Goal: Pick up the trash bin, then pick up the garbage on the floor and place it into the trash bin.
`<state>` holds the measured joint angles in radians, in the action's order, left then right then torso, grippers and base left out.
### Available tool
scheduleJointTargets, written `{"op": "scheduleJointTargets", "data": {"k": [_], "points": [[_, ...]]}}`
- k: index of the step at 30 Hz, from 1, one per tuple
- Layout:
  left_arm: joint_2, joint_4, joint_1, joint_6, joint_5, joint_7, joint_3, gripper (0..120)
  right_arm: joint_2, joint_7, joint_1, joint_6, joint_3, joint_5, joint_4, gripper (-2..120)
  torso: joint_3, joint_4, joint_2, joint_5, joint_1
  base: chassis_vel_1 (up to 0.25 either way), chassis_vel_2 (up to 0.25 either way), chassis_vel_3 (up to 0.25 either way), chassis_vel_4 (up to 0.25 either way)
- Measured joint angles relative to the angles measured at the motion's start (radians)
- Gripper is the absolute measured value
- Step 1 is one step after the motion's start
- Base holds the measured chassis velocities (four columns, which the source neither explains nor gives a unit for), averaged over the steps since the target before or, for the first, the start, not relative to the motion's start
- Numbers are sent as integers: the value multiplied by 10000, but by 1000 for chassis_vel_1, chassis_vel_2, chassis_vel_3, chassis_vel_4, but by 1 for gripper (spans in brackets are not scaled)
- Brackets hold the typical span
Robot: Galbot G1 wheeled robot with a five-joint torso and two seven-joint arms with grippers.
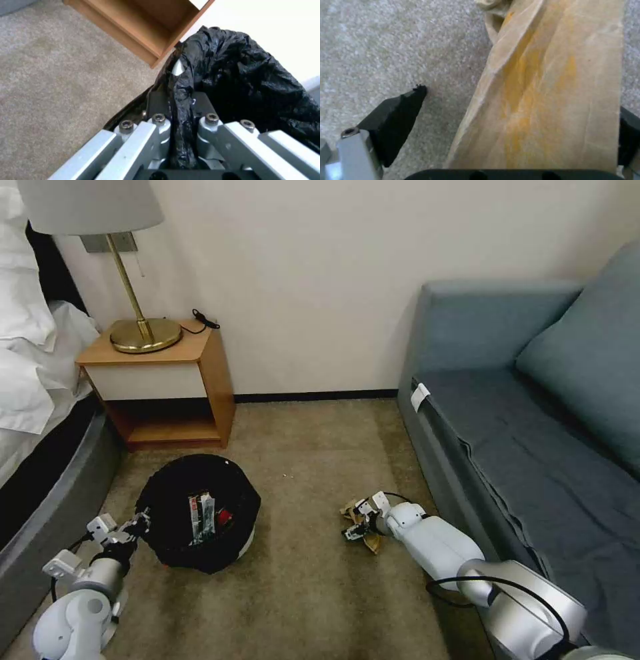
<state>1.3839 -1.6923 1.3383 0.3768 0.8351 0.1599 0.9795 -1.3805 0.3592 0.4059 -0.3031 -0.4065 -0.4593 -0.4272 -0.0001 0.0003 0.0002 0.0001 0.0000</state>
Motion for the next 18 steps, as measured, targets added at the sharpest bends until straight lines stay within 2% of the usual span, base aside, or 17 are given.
{"op": "scheduleJointTargets", "data": {"k": [7,8,9,10,18], "points": [[12,0,4,-5,-15,0,-39,5,-69,-181,58,-28,129,18,53,93,-2,-5,2,-7,-1,0,0,0,0],[20,-3,-12,-6,-33,-1,-64,5,-104,-293,62,-45,208,-19,103,85,-3,-9,3,-8,-2,0,0,0,0],[23,-12,-13,-6,-37,-1,-65,5,-112,-298,62,-49,228,-28,118,81,-3,-9,3,-9,-2,0,0,0,0],[23,-12,-13,-6,-37,-1,-65,5,-112,-298,62,-49,228,-28,118,81,-3,-9,3,-9,-2,0,0,0,0],[16,-71,-15,-9,-47,-2,-67,5,-79,-348,40,-127,254,-121,122,59,-2,-8,3,-6,-2,0,0,0,0]]}}
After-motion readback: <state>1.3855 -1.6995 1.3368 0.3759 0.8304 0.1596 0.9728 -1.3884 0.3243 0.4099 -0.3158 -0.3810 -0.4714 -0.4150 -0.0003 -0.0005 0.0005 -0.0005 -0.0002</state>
